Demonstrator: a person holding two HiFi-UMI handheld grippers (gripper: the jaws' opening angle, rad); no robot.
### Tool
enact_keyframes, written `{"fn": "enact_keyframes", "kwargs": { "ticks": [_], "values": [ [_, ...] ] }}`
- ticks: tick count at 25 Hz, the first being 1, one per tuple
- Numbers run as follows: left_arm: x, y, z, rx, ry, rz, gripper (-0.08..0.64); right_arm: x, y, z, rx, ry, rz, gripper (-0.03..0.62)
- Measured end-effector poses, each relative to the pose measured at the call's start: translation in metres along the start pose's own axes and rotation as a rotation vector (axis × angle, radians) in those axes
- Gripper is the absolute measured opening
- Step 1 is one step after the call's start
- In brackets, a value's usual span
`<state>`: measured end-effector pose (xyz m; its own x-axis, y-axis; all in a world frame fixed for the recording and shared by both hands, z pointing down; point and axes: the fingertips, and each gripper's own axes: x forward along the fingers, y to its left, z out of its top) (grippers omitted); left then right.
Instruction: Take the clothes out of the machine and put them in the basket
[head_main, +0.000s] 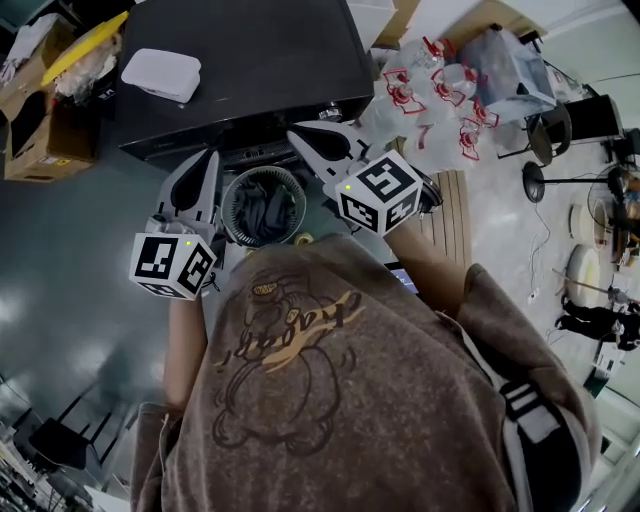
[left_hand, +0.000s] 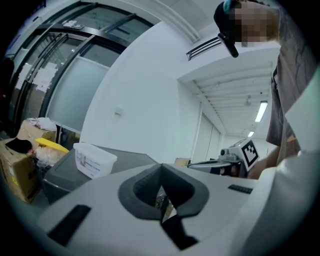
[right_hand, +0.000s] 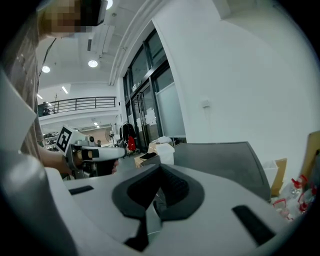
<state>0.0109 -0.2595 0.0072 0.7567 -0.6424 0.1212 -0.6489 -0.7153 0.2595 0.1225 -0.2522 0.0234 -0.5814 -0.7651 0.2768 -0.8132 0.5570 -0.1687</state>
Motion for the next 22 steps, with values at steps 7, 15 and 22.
{"fn": "enact_keyframes", "kwargs": {
  "ticks": [7, 15, 22],
  "values": [
    [-0.001, 0.008, 0.002, 0.001, -0.010, 0.036, 0.006, -0.004, -0.012, 0.002, 0.035, -0.059, -0.057, -0.005],
    [-0.005, 0.012, -0.001, 0.002, 0.006, 0.057, 0.006, -0.011, -0.015, -0.001, 0.031, -0.061, -0.073, -0.005],
    [-0.009, 0.012, -0.001, -0.006, -0.001, 0.080, 0.006, -0.011, -0.013, 0.001, 0.016, -0.063, -0.058, -0.005]
  ]
}}
